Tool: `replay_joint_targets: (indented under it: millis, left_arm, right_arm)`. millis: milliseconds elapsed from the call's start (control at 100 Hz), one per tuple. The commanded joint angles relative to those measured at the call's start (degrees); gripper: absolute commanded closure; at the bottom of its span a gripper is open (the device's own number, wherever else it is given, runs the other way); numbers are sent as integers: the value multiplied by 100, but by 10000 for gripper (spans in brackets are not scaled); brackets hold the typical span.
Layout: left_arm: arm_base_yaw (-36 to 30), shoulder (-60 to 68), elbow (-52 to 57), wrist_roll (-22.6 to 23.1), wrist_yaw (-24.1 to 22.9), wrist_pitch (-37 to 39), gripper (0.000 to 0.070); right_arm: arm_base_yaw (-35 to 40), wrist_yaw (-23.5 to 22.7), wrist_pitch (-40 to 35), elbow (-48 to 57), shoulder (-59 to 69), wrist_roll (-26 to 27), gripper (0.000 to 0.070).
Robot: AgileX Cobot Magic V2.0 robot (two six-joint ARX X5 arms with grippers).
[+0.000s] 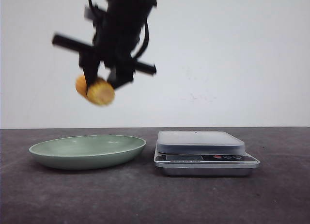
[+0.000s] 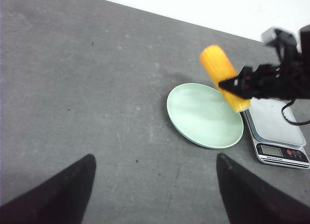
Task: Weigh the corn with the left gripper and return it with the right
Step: 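Carry the corn cob to the green plate and release it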
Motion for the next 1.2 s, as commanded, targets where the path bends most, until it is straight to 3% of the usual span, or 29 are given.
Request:
replay_joint_targets:
  millis: [0, 230, 370, 440, 510, 630, 690, 930, 1190]
  left_arm:
    - [-4, -15, 63, 44, -17, -4, 226]
    - [-4, -15, 63, 146, -17, -9, 226]
    - [-4, -15, 63, 179, -17, -2, 226]
    - [-4, -15, 63, 208, -20, -4, 226]
    - [-4, -15, 63, 212, -17, 7, 226]
    - [-4, -15, 63, 227, -17, 15, 226]
    - [-4, -15, 63, 238, -20, 13, 226]
    - [-4, -15, 63, 258, -17, 11, 226]
    - [-4, -15, 63, 319, -17, 22, 226]
  right_arm:
    - [13, 26, -13, 146, 166, 258, 699]
    - [-9, 138, -136, 146, 337, 402, 693]
    - [31, 715, -393, 144, 339, 605, 692]
    - [66, 782, -372, 144, 339, 603, 670]
    - [74, 743, -323, 144, 339, 610, 549]
    - [96, 614, -264, 144, 339, 621, 194]
    - [120, 597, -221, 144, 339, 621, 113]
    - [210, 330, 90, 146, 275, 540, 107]
    - [-199, 188, -409, 146, -568, -13, 108]
